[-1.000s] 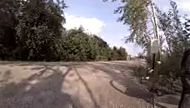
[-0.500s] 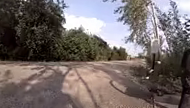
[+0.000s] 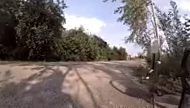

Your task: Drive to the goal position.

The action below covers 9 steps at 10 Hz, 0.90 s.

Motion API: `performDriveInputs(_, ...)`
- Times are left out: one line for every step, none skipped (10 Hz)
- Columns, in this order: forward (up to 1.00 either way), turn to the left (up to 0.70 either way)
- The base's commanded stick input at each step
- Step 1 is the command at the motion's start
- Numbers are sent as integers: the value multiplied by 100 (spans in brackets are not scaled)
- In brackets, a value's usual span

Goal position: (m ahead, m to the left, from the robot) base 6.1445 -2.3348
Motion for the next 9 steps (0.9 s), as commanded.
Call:
performDriveInputs(1,0)
performDriveInputs(3,0)
performDriveInputs(4,0)
performDriveInputs(4,0)
performDriveInputs(4,0)
performDriveInputs(4,0)
performDriveInputs(4,0)
performDriveInputs(4,0)
performDriveInputs(4,0)
